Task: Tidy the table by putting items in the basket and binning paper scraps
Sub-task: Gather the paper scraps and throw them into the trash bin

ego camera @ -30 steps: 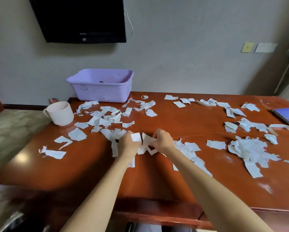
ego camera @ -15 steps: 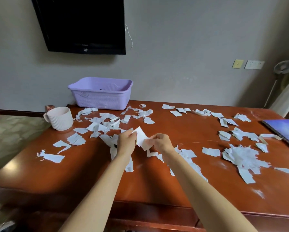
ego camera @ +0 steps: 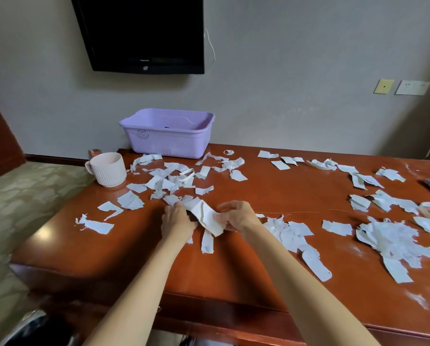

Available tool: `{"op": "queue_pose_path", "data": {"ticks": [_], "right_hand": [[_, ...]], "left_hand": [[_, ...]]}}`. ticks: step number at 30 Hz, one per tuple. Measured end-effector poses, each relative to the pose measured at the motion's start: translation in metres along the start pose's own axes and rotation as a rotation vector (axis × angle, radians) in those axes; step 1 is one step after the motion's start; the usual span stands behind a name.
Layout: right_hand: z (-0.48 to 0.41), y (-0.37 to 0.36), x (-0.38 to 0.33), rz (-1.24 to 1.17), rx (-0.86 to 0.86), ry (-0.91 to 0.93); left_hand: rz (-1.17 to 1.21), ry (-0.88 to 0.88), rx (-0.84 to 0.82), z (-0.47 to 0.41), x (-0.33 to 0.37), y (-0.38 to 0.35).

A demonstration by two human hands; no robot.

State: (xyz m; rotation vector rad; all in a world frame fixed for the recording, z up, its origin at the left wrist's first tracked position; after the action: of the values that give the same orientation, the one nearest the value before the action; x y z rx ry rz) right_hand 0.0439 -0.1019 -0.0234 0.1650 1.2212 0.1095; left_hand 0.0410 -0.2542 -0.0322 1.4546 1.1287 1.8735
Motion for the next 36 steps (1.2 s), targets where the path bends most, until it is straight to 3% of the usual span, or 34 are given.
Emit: {"op": "queue_pose_path", "data": {"ticks": [8, 15, 20, 24, 36], "right_hand": [[-0.022, 0.000, 0.005, -0.109, 0.197, -0.042], [-0.030, -0.021, -0.012, -0.018, 0.093, -0.027], [-0.033, -0.044, -0.026, 0.299, 0.023, 0.091], [-0.037, -0.055, -0.031, 0.511, 0.046, 0.165], [-0.053, -0.049, -0.029, 0.552, 0.043, 0.025]], "left_hand": [[0.171, -0.065, 0.168, -0.015, -0.009, 0.010], [0.296, -0.099, 0.255, -0.025, -0.006, 0.025], [0.170, -0.080, 0.047, -0.038, -0.014, 0.020], [0.188, -0.113, 0.031, -0.043, -0.020, 0.015], [0.160, -0.111, 0.055, -0.058, -0.025, 0.017]]}}
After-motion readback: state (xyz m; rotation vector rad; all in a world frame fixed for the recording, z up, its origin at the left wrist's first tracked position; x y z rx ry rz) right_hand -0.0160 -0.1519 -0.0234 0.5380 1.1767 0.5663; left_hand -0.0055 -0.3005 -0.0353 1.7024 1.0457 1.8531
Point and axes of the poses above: each hand's wrist, its own z-axis away from the middle knuckle, its own y-axis out of the back of the hand, x = y × z, the point moved 4 cm from there along -z, towards the middle knuckle, and after that the axes turned 1 degree about x, right-handed, at the moved point
